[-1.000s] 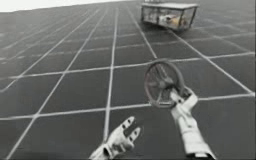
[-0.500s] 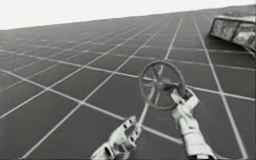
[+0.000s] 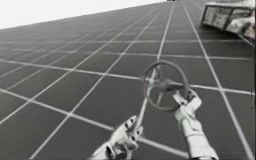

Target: Pick up and drop off the object

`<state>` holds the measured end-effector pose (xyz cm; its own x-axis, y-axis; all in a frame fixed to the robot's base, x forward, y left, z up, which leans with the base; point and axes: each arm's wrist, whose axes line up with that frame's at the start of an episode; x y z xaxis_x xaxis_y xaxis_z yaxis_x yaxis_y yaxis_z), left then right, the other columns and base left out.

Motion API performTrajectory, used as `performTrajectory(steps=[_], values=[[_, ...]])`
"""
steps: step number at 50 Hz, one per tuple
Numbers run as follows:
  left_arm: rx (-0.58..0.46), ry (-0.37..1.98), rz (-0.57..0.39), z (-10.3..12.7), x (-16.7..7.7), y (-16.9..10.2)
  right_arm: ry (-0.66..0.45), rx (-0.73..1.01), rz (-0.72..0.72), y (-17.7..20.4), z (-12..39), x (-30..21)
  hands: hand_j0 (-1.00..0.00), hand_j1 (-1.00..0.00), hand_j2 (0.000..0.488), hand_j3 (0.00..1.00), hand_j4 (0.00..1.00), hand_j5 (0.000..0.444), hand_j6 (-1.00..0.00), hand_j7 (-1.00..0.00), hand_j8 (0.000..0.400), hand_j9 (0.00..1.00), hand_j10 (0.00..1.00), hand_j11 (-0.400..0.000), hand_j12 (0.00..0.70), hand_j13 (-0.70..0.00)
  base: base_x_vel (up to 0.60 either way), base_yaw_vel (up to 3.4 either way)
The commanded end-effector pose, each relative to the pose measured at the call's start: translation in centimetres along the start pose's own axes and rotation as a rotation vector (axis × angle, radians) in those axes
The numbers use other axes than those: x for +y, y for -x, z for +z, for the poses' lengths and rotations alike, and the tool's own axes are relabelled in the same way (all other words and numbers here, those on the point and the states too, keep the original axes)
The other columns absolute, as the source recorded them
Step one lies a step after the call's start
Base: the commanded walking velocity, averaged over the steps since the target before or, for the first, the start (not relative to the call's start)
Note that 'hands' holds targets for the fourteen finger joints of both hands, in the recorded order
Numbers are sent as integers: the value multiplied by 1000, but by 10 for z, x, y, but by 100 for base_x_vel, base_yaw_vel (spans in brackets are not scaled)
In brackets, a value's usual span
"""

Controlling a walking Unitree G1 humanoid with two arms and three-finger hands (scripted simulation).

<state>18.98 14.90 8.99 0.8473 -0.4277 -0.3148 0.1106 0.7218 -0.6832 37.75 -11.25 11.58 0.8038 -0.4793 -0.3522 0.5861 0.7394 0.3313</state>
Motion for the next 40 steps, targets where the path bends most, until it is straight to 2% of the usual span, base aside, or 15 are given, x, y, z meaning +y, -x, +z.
performTrajectory(steps=[1, 40], values=[[-8, 15, -16, -1, 2, 1, -5, -45, 12, 4, 11, 5, 0, 0, 0, 1000, 1000, 0, 0, 0, 0, 1000, 1000, -400, 0, -700, 32, -48], [-8, 15, -16, -1, 2, 1, -5, -45, 12, 4, 11, 5, 0, 0, 0, 1000, 1000, 0, 0, 0, 0, 1000, 1000, -400, 0, -700, 37, -55]])
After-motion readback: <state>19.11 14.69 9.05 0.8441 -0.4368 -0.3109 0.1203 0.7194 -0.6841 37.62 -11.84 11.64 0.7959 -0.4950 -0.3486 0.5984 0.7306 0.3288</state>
